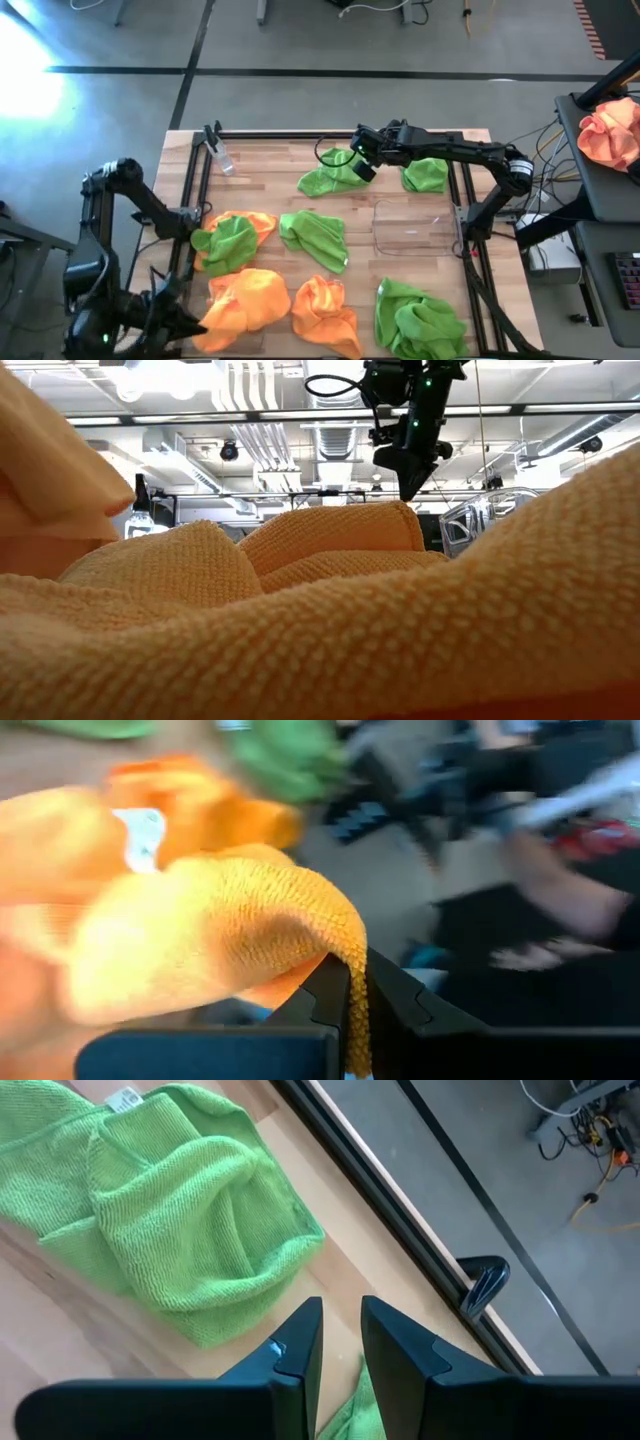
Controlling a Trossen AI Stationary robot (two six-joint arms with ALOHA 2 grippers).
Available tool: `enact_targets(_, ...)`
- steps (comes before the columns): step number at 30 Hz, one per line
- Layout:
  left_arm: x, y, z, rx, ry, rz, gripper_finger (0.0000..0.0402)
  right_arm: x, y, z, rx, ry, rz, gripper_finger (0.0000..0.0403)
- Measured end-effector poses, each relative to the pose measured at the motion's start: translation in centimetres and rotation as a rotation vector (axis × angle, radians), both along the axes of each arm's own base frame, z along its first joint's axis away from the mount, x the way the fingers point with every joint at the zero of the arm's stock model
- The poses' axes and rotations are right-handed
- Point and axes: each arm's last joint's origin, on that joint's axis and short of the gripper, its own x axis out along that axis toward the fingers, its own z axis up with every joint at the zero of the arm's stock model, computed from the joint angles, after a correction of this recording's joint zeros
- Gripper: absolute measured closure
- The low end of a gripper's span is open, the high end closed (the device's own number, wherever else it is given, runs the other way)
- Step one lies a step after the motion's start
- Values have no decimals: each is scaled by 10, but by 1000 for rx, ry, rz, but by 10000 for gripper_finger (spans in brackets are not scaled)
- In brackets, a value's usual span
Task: Sort microfiber towel by color & place in baskets
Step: Put the top right yellow towel into the left transparent bin
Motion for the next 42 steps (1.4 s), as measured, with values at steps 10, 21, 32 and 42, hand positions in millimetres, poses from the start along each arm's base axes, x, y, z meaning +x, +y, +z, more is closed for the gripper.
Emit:
enact_targets(10, -11, -12, -32, 155, 429, 254, 399, -1, 16, -3, 88, 19, 3, 330)
enact_targets(21, -2, -26, -41, 196, 418, 285, 399, 1, 28, -4, 97, 40, 38, 329)
enact_targets(32, 6, -25, -35, 133, 413, 297, 358, 1, 28, -4, 94, 51, 55, 333)
enact_targets(42, 10, -28, -34, 108, 407, 280, 280, 1, 28, -4, 88, 67, 84, 328)
